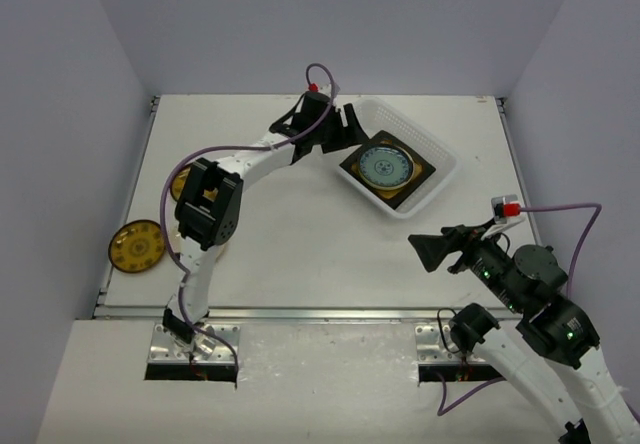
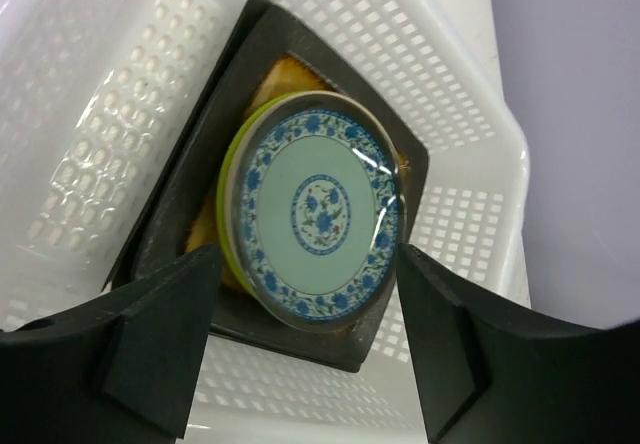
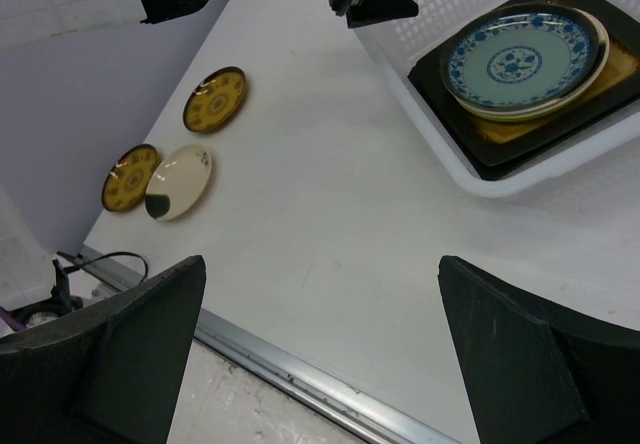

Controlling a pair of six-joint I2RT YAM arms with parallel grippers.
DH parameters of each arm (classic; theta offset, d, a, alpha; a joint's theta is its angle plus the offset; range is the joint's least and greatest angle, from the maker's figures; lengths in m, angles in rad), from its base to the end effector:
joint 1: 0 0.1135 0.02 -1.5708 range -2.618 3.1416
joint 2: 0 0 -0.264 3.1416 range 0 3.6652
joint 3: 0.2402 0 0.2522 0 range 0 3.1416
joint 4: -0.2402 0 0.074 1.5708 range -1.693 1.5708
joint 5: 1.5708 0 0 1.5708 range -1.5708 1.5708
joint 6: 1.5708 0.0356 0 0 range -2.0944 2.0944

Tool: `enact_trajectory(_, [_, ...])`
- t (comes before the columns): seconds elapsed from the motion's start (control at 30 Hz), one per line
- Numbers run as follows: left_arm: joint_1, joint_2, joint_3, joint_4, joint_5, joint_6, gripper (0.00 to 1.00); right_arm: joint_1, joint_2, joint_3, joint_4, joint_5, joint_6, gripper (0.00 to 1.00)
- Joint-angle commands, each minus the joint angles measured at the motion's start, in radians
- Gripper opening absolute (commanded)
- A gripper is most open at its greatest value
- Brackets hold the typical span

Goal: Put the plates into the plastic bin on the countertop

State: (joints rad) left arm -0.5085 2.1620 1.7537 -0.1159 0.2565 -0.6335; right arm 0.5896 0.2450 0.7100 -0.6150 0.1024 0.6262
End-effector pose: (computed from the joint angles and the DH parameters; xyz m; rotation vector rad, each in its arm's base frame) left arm 0.4408 -0.2560 0.2362 0.0262 2.2236 -0.9321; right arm 0.0553 0.0326 0.3247 0.1115 1.7853 0.8028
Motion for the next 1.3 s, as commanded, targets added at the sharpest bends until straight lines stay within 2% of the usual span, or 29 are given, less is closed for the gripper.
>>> enact_trajectory(0.0, [-0.039,-0.077,0.075,-0.024,-0.029,0.063,0.91,-0.002,0.029,-0.024,0.037,0.008,0.0,0.99])
enact_trajectory(0.03, [-0.042,-0.097,0.077,-0.032,-0.042,0.07,1.0,-0.002,0.038,-0.032,0.043,0.003,-0.004,0.99])
enact_trajectory(0.17, [-0.044,-0.296,0.035,-0.127,-0.183,0.111,1.0,-0.001,0.12,-0.071,0.08,-0.056,-0.03,0.99])
enact_trajectory(0.27, [-0.04,-0.532,-0.068,-0.224,-0.417,0.112,1.0,-0.001,0.19,-0.118,0.193,-0.191,-0.026,0.99])
enact_trajectory(0.33, [-0.038,-0.714,-0.222,-0.266,-0.617,0.101,1.0,-0.002,0.249,-0.159,0.369,-0.291,0.015,0.99])
enact_trajectory(0.37, [-0.036,-0.841,-0.264,-0.289,-0.651,0.092,1.0,-0.001,0.316,-0.183,0.418,-0.323,0.034,0.99])
enact_trajectory(0.47, [-0.024,-1.106,-0.453,-0.293,-0.71,0.068,1.0,0.006,0.553,-0.208,0.673,-0.57,0.113,0.99])
enact_trajectory(0.5, [-0.023,-1.176,-0.507,-0.291,-0.717,0.069,1.0,0.014,0.641,-0.201,0.745,-0.59,0.144,0.99])
enact_trajectory(0.57, [-0.021,-1.342,-0.623,-0.352,-0.776,0.064,1.0,0.088,0.885,-0.107,0.853,-0.629,0.182,0.99])
enact_trajectory(0.7, [-0.02,-1.526,-0.664,-0.519,-0.873,0.052,1.0,0.251,1.241,0.13,0.903,-0.523,0.153,0.99])
enact_trajectory(0.8, [-0.02,-1.603,-0.671,-0.562,-0.883,0.09,1.0,0.286,1.5,0.325,0.98,-0.505,0.245,0.99])
enact_trajectory(0.9, [-0.019,-1.662,-0.699,-0.589,-0.91,0.151,1.0,0.302,1.701,0.51,0.98,-0.462,0.32,0.99])
enact_trajectory(0.97, [-0.019,-1.684,-0.725,-0.594,-0.928,0.17,1.0,0.315,1.813,0.569,0.979,-0.437,0.35,0.99])
enact_trajectory(1.07, [-0.02,-1.735,-0.797,-0.604,-0.98,0.171,1.0,0.337,1.998,0.767,0.952,-0.407,0.411,0.95])
enact_trajectory(1.13, [-0.019,-1.765,-0.839,-0.607,-1.013,0.165,1.0,0.345,2.11,0.849,0.95,-0.416,0.448,0.87])
enact_trajectory(1.27, [-0.02,-1.817,-0.916,-0.595,-1.025,0.158,1.0,0.35,2.247,0.92,0.952,-0.41,0.494,0.74])
